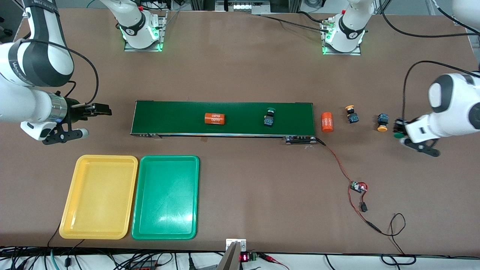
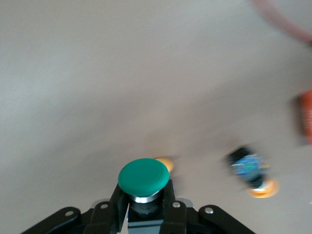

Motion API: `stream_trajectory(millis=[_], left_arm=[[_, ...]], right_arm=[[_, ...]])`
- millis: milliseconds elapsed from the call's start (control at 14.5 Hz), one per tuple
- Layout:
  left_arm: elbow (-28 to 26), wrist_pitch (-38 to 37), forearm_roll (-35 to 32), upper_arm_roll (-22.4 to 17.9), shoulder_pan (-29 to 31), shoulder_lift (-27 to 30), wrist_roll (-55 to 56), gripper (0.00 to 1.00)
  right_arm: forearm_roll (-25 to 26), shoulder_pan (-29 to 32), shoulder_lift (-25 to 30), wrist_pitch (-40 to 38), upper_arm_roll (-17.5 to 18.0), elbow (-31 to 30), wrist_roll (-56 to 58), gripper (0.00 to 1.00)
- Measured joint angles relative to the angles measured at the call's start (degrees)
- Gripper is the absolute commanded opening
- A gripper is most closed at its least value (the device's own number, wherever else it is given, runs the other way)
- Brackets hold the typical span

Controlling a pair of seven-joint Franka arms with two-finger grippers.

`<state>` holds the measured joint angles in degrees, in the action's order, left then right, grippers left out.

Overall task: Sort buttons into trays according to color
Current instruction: 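Place the green button on the belt while the right gripper reaches the belt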

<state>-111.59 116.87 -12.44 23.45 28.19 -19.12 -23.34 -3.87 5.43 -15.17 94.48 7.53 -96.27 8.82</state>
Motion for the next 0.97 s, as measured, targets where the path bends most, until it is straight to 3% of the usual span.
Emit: stream_trajectory(millis=[207, 345, 691, 967], left_arm=[[-1.98, -0.64, 2.79, 5.96, -2.86, 0.69, 7.8, 0.0], [-3.33, -0.29, 5.83, 7.78, -6.49, 0.61, 14.04, 0.0], [-4.09, 3.29, 6.66, 8.56, -19.44, 0.31, 28.84, 0.0], [-4.4, 9.24, 6.68, 8.5, -22.26, -2.99, 35.22, 0.01]], right_arm=[[-0.19, -0.33, -0.2, -0.01, 0.17, 0.01, 0.03, 1.0], [-0.35, -1.1, -0.19, 0.0, 0.39, 0.01, 0.04, 1.0], [-0.76, -1.78, -0.11, 2.05, 0.45, 0.03, -0.04, 1.0], [-0.76, -1.75, -0.03, 4.32, 0.33, 0.02, -0.14, 1.0]])
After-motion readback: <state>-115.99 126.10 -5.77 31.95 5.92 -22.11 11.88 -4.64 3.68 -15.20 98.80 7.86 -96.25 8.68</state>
